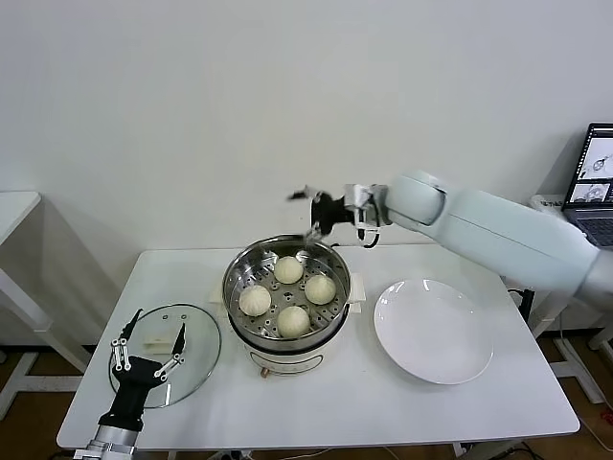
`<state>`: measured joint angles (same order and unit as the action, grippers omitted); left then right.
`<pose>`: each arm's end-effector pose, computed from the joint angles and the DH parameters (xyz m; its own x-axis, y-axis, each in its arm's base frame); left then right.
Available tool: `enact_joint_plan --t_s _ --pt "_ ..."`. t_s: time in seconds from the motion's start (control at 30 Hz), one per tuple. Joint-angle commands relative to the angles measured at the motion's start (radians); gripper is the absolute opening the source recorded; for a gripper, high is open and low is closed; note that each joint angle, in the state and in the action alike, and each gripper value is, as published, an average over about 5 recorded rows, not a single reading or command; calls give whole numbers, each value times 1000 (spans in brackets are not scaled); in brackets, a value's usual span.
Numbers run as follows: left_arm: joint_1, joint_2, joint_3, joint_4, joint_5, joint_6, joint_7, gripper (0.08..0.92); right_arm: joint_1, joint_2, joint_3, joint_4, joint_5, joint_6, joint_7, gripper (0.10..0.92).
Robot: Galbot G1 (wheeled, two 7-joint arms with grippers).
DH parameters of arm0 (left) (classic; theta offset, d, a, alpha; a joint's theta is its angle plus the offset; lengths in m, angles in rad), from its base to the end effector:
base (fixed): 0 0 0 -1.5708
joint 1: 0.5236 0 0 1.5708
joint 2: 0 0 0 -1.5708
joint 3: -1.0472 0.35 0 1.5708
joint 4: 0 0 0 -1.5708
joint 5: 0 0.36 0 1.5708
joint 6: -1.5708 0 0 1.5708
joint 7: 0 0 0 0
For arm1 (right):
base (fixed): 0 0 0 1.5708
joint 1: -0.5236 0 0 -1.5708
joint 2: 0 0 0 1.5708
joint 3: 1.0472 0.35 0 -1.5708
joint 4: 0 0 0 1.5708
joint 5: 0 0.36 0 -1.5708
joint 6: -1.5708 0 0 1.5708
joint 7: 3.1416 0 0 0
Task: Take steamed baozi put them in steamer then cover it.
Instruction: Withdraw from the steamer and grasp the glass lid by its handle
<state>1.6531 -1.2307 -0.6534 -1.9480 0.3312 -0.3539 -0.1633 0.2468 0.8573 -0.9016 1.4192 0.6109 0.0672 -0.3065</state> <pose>0.1643 0.1134 -0.3456 -0.9805 0.1025 -0.1679 -0.0204 0.7958 0.6052 0.5299 0.0016 -0.0969 -0.5503 -0.8039 0.2258 -0.7003 0.2971 -0.6491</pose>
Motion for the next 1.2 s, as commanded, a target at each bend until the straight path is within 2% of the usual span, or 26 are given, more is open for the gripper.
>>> enact_joint_plan --t_s 0.03,0.23,0.5,0.73,0.93,1.2 --pt "-34 13 1 1 249 162 -124 823 -652 -130 699 74 -34 174 506 823" --pt "-49 24 -13 67 412 136 -115 823 -1004 -49 1040 56 -134 252 494 823" --pt "-51 46 -47 179 598 107 -132 823 -1322 139 1320 49 -194 330 438 823" --pt "-64 62 -50 302 721 55 -157 823 -1449 251 1386 66 -220 362 404 823" --pt "-51 56 -59 342 813 55 -179 823 -1465 293 1378 74 -246 366 396 823" --pt "-100 33 -49 407 834 73 -224 823 -1463 323 1364 81 -269 360 394 823"
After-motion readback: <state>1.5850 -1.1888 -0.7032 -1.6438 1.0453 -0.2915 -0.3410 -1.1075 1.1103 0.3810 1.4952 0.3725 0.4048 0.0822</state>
